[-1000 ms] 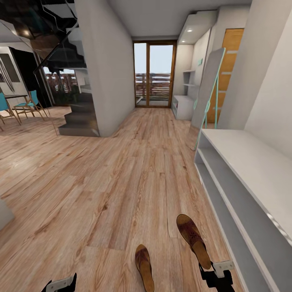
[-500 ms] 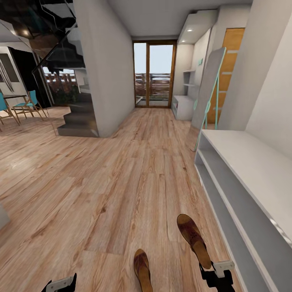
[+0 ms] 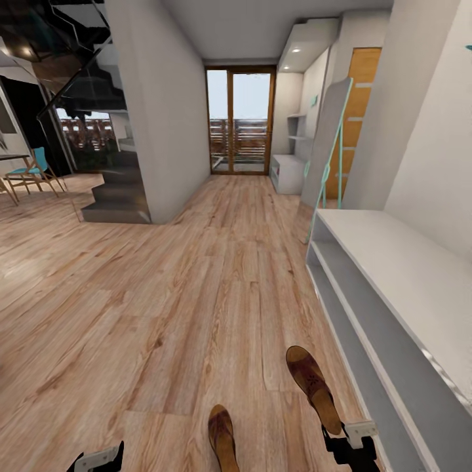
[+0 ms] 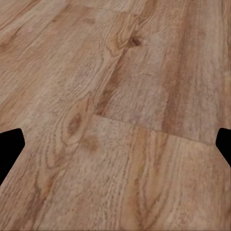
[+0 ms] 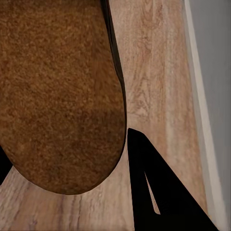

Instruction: Pick up the two gym shoes and the two sandals from the corridor floor and place them onto the hallstand (shoe rack) in the corridor, making sure they are on the rack and not on the floor. Arrange them so the two gym shoes are next to each other and the two sandals are next to each other.

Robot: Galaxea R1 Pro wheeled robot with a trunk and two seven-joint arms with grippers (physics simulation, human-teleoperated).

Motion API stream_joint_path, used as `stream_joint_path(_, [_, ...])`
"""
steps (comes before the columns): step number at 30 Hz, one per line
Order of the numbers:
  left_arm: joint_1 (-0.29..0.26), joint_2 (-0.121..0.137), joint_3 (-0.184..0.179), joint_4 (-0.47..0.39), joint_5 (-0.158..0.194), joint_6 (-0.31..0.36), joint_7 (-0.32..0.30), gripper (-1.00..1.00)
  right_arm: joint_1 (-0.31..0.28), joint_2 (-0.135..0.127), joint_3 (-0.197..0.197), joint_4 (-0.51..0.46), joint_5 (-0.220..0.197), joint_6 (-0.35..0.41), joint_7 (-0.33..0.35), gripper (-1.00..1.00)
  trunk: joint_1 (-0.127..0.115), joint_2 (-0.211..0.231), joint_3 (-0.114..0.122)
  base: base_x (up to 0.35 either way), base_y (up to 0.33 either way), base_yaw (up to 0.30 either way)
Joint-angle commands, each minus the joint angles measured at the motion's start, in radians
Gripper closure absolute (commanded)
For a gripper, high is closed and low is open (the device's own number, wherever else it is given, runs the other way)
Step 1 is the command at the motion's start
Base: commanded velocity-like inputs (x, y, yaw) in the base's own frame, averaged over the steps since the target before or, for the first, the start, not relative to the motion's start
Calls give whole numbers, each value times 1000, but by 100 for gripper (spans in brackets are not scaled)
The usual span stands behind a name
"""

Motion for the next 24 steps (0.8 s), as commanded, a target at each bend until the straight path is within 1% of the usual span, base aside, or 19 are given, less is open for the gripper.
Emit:
stream_joint_path(1, [-1,-1,8,1,1,-2,-10,-100,-1,1,-8,1,3,-3,6,100,0,0,-1,0,-176,-2])
stream_joint_path(4, [-1,-1,8,1,1,-2,-10,-100,-1,1,-8,1,3,-3,6,100,0,0,-1,0,-164,-1])
stream_joint_path(16, [-1,-1,8,1,1,-2,-10,-100,-1,1,-7,1,3,-3,6,100,0,0,-1,0,-17,0])
stream_joint_path(24, [0,-1,8,1,1,-2,-10,-100,-1,1,-7,1,1,-3,6,100,0,0,-1,0,-160,0])
